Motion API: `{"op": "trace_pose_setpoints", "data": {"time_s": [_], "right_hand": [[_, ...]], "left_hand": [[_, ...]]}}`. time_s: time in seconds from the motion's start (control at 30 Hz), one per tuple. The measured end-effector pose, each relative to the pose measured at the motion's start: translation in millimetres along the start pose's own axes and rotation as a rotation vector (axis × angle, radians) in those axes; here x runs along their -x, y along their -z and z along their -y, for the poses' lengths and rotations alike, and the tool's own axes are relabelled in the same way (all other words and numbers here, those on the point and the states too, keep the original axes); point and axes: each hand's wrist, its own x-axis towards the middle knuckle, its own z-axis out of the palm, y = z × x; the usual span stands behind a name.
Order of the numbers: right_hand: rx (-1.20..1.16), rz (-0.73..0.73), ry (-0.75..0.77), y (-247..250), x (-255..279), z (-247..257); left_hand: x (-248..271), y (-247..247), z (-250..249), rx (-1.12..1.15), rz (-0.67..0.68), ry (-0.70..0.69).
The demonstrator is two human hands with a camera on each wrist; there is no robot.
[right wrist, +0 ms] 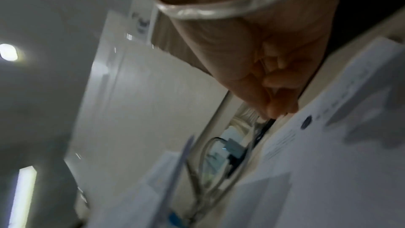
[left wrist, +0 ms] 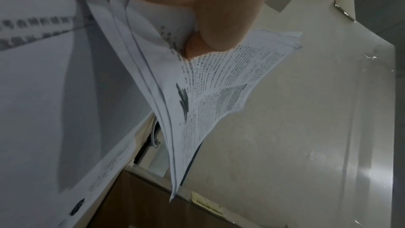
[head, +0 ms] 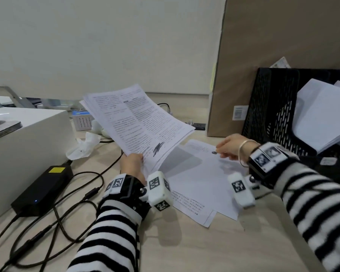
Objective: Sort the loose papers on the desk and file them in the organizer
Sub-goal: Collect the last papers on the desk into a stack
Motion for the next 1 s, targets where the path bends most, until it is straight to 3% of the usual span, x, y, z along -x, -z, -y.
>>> {"op": "trace_pose_setpoints", "data": {"time_s": [0.1, 0.17, 0.37, 0.47, 0.6, 0.77, 0.87, 0.93, 1.0], "right_hand": [[0.64, 0.075, -0.02, -7, -24, 13], [0.834, 0.144, -0.008, -12, -30, 16], [0.839, 0.223, -0.02, -18, -46, 16], [0.815, 0.171, 0.037, -16, -45, 11], [0.465, -0.074, 0.056, -7, -43, -2], [-0.18, -0.587, 0.33, 20, -9, -15], [-0.447, -0.614, 0.523, 28, 21, -15], [-0.58, -0.561, 0.539, 30, 35, -20], [-0.554, -0.561, 0.536, 31, 39, -30]], "left_hand": [[3, -1, 1, 0.014, -0.011, -0.007], [1, 0, 2, 0.021, -0.018, -0.048], [-2, 7, -5, 0.076, -0.057, -0.12], [2, 9, -9, 0.091, -0.055, -0.101], [2, 11, -11, 0.051, -0.046, -0.092], [10, 11, -12, 0.005, 0.044, -0.017], [5, 7, -6, -0.017, 0.116, 0.043], [8, 3, -2, -0.028, 0.204, 0.066], [14, 1, -1, -0.04, 0.28, 0.061]]}}
